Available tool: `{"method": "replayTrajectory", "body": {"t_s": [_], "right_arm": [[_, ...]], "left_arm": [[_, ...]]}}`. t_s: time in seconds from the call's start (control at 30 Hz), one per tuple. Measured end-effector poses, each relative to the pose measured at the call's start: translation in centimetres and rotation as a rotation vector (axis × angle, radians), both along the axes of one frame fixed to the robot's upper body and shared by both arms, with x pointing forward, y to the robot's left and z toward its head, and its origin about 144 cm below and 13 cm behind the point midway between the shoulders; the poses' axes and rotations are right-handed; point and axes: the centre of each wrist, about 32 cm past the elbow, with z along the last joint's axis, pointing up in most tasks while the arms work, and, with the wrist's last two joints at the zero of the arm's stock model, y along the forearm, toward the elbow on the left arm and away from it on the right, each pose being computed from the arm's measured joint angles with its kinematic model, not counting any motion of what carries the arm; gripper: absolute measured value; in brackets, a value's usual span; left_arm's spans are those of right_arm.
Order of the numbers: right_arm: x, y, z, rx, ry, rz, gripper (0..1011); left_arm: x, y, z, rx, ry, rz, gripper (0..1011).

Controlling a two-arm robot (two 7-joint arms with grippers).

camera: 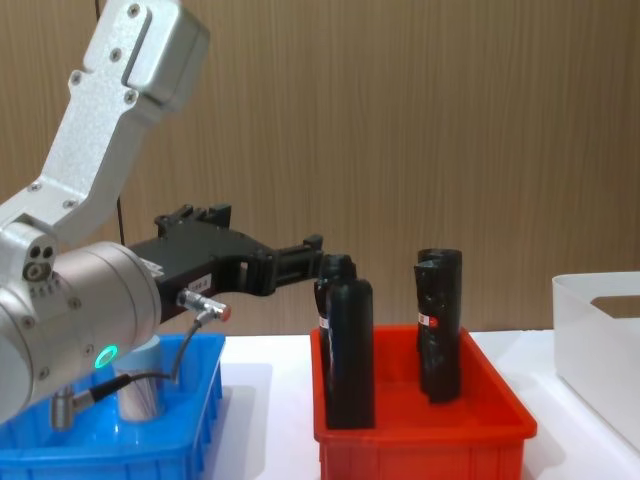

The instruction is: Pick the cotton swabs from the blue box and place them into the white box.

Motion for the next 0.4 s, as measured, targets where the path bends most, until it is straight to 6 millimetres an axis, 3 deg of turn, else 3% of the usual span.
{"method": "replayTrajectory", "body": {"t_s": [0.4], "right_arm": [[-0.03,-0.01,0.01,-0.001,-0.002,0.0,1002]], "left_arm": [[0.0,0.0,0.0,0.0,0.0,0.0,1004]]}}
